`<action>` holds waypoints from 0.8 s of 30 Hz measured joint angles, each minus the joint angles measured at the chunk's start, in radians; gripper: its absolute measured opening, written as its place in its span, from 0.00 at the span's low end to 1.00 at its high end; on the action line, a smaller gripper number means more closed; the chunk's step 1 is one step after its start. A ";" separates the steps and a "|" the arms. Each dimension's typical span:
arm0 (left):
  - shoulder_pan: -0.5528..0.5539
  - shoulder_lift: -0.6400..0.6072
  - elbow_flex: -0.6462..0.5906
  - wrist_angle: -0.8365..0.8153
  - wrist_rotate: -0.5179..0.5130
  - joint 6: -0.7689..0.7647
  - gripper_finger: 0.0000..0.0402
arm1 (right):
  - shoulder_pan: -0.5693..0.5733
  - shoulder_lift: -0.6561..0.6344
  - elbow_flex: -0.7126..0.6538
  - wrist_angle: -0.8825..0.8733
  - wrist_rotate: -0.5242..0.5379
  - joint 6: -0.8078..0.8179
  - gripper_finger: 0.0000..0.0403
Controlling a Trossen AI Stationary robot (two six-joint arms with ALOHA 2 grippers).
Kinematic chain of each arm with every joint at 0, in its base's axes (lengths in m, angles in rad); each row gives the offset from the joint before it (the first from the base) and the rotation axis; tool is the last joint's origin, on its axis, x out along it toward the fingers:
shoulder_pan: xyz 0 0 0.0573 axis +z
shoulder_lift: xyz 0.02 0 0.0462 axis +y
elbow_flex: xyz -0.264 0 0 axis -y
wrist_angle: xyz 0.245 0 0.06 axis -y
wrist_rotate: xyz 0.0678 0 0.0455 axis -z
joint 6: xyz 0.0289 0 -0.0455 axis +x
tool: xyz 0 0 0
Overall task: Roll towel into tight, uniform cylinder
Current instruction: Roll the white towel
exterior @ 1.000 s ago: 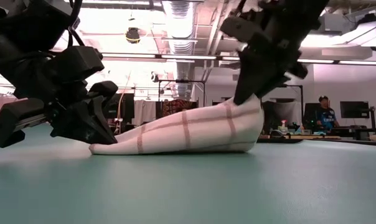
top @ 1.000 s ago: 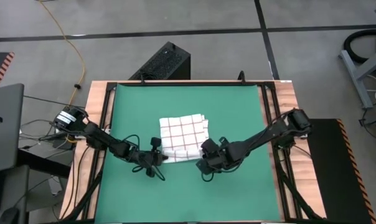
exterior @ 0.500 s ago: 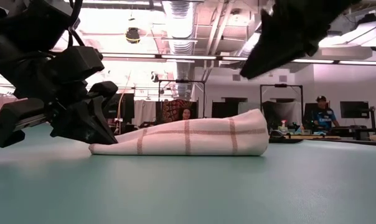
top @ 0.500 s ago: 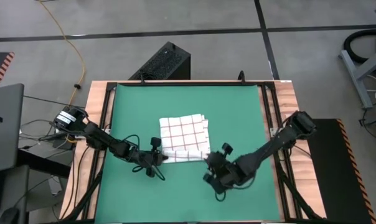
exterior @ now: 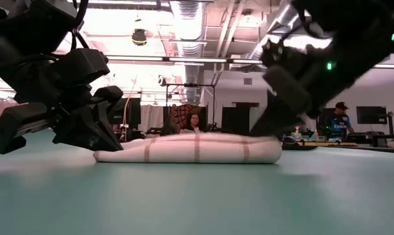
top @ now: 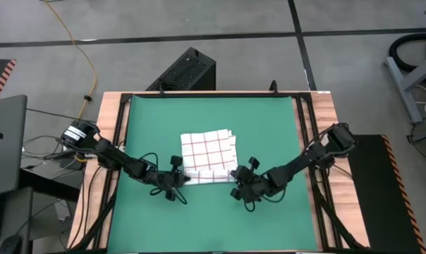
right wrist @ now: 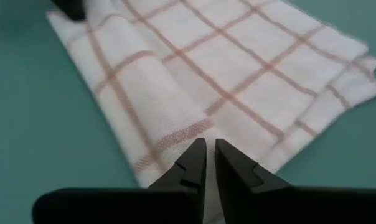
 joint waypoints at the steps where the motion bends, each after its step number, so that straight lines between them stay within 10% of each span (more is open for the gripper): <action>1: 0.000 0.000 0.000 -0.001 0.000 0.000 0.00 | -0.012 0.000 -0.021 0.023 -0.013 0.000 0.13; 18: -0.122 -0.219 0.041 0.008 -0.164 0.138 0.00 | -0.060 -0.002 -0.115 0.173 -0.122 -0.016 0.13; 24: -0.057 -0.115 0.026 0.139 -0.130 0.202 0.00 | -0.060 -0.001 -0.115 0.184 -0.127 -0.026 0.13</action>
